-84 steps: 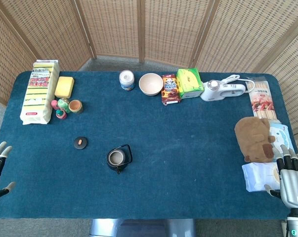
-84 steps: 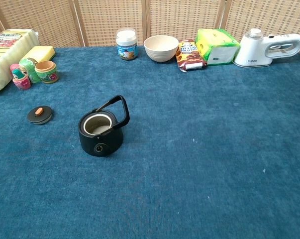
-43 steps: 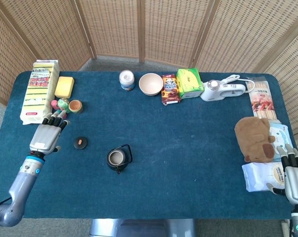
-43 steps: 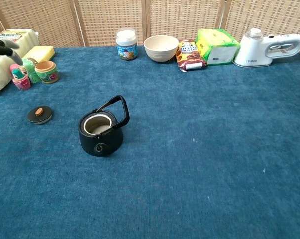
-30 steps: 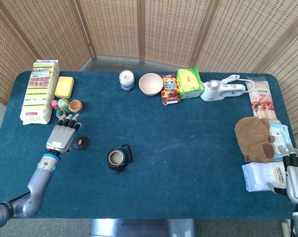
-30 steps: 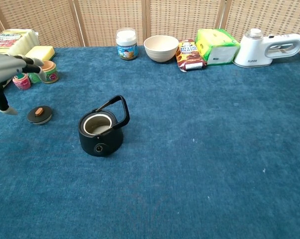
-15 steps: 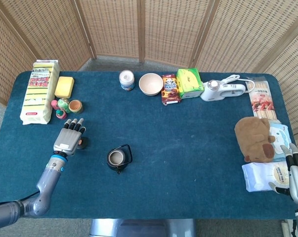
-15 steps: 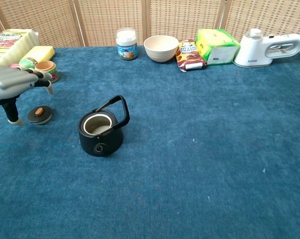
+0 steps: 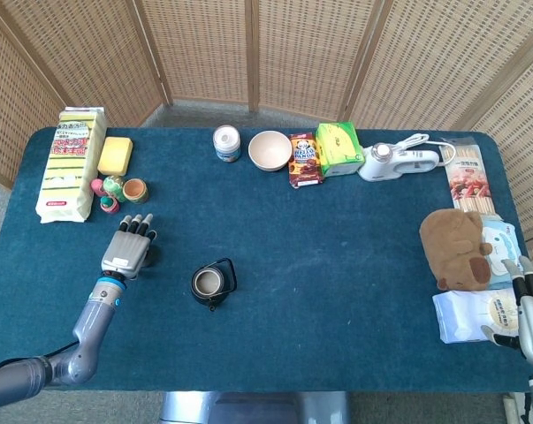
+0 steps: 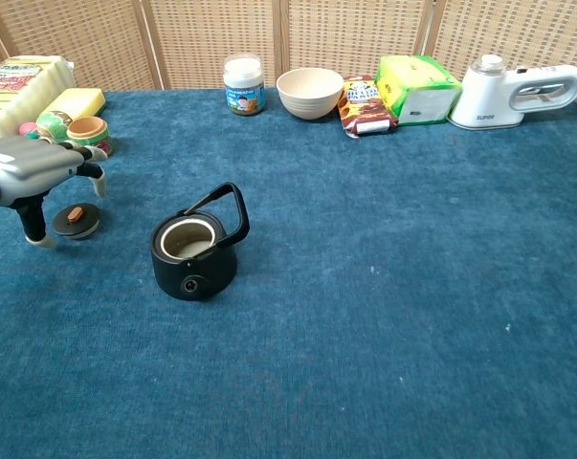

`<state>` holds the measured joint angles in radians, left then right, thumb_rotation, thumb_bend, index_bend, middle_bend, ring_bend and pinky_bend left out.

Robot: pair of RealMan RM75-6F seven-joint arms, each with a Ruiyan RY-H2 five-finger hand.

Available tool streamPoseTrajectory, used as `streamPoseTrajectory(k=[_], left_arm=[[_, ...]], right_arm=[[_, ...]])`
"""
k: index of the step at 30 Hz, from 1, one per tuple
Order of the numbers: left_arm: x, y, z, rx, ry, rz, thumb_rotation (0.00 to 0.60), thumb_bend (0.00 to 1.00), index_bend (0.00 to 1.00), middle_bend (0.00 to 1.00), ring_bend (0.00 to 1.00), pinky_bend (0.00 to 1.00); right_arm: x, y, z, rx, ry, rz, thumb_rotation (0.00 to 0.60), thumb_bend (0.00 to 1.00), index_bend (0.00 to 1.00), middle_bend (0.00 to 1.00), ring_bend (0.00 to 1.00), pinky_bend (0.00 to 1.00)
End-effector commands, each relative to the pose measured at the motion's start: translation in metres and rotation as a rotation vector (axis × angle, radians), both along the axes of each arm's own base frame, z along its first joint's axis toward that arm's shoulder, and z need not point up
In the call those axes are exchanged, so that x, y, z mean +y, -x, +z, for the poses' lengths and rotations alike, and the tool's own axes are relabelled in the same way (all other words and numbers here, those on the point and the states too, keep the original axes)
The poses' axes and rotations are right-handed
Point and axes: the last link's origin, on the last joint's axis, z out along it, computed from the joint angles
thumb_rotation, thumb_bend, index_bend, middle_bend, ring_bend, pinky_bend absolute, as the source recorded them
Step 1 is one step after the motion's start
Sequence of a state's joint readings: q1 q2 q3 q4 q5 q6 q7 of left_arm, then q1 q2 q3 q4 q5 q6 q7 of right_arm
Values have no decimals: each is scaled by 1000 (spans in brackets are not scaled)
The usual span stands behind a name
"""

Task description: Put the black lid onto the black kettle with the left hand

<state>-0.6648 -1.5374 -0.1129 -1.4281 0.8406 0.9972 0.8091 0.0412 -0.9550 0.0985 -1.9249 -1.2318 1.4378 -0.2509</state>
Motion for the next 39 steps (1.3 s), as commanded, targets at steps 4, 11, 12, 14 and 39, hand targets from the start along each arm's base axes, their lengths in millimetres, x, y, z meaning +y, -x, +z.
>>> streamPoseTrajectory(k=[4,11,12,14,39], left_arm=[[0,2,-1,13,-2,11,600,155,326,0,0,65],[1,5,-3,24,-8,19,600,172,360,0,0,65],[1,6,-3,27,-13,18,600,173,368,0,0,65],[2,6,-4,34,-22,14,600,177,392,0,0,65],[-5,-15,14,-58,-66,-37,600,193,424,0,0,65]], right_arm=[[0,0,0,-2,0,4,600,106,55,0,0,0],[0,-1,1,-8,1,12,600,106,55,0,0,0],[0,-1,1,-9,1,15,600,106,55,0,0,0],[0,-2,0,-12,2,22,600,107,55,0,0,0],[1,-2,-2,-14,2,45,600,108,55,0,0,0]])
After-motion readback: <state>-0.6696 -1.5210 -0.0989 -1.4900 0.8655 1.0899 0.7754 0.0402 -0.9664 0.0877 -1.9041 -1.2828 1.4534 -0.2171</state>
